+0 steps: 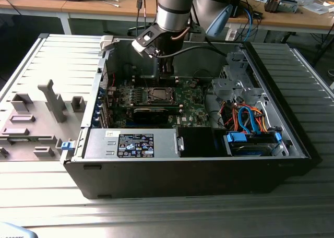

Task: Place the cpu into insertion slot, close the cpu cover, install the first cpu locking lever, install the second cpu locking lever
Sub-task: 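Close the cpu cover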

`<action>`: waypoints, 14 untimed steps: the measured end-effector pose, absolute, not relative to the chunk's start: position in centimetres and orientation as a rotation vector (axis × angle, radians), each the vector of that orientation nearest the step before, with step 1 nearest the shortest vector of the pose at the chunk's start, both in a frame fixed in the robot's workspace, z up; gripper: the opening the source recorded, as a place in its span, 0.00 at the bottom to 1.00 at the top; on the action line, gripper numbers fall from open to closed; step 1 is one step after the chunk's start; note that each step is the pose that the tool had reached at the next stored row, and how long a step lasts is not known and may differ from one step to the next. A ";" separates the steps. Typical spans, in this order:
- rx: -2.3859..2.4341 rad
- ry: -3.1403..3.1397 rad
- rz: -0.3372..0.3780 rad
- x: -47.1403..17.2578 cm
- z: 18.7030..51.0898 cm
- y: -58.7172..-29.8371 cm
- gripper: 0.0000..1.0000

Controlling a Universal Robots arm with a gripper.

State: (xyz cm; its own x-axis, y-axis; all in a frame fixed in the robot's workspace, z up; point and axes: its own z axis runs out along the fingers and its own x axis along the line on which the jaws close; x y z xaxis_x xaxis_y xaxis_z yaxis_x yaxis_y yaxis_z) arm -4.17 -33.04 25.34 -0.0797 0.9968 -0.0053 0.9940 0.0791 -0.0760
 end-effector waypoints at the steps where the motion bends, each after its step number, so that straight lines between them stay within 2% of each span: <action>1: -2.102 -2.276 0.085 -4.2 25.3 -33.1 0.11; 3: -2.122 -2.297 0.044 -4.2 25.3 -33.0 0.11; 14: -2.123 -2.298 0.042 -4.2 25.3 -33.0 0.11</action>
State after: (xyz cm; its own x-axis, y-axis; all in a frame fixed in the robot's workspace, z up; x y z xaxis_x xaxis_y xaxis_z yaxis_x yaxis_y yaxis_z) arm -4.17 -33.05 25.29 -0.0794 0.9968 -0.0091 0.9965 0.0791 -0.0284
